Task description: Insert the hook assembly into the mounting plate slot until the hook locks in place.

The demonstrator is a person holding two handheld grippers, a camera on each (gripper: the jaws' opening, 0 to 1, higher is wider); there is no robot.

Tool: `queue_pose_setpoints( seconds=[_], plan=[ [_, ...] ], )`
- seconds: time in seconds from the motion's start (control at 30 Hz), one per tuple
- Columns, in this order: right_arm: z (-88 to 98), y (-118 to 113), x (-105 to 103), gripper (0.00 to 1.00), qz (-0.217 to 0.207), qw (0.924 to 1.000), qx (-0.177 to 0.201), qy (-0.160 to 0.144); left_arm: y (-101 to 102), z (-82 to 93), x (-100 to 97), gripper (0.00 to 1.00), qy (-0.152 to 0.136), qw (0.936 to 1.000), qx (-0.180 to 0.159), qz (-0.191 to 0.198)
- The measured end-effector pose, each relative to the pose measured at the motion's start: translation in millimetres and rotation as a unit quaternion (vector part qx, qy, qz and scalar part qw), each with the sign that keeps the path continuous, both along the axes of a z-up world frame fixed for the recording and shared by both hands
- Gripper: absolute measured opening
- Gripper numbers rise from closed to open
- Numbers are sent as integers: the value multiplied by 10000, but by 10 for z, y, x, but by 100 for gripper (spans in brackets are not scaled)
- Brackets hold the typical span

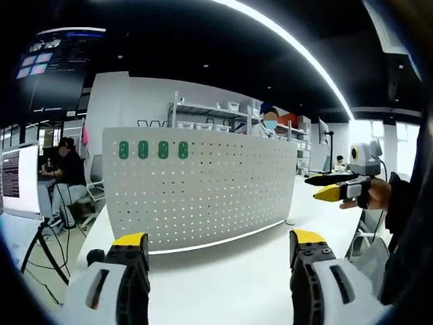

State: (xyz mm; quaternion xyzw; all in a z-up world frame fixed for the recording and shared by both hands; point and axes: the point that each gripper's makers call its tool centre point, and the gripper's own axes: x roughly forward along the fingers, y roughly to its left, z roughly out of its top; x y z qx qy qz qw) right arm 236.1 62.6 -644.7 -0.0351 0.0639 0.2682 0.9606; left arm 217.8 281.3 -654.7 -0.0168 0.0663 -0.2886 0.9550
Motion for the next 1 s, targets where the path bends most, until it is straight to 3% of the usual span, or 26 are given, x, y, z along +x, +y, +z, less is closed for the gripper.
queue_pose_setpoints(
  seconds=[0.17,0.3,0.57,1.0],
  plan=[
    [84,1,40,89,-30,9999,23,-118,-21,73,-23,99,-120,9999,46,-56],
    [134,6,57,94,-58,9997,116,-204,-10,112,-30,100,-166,9998,50,-91],
    [80,74,12,95,15,9998,146,-160,-34,100,-18,100,-139,9998,66,-135],
    [62,-11,10,93,-70,9997,179,-158,-131,113,-7,98,-142,9996,21,-252]
  ],
)
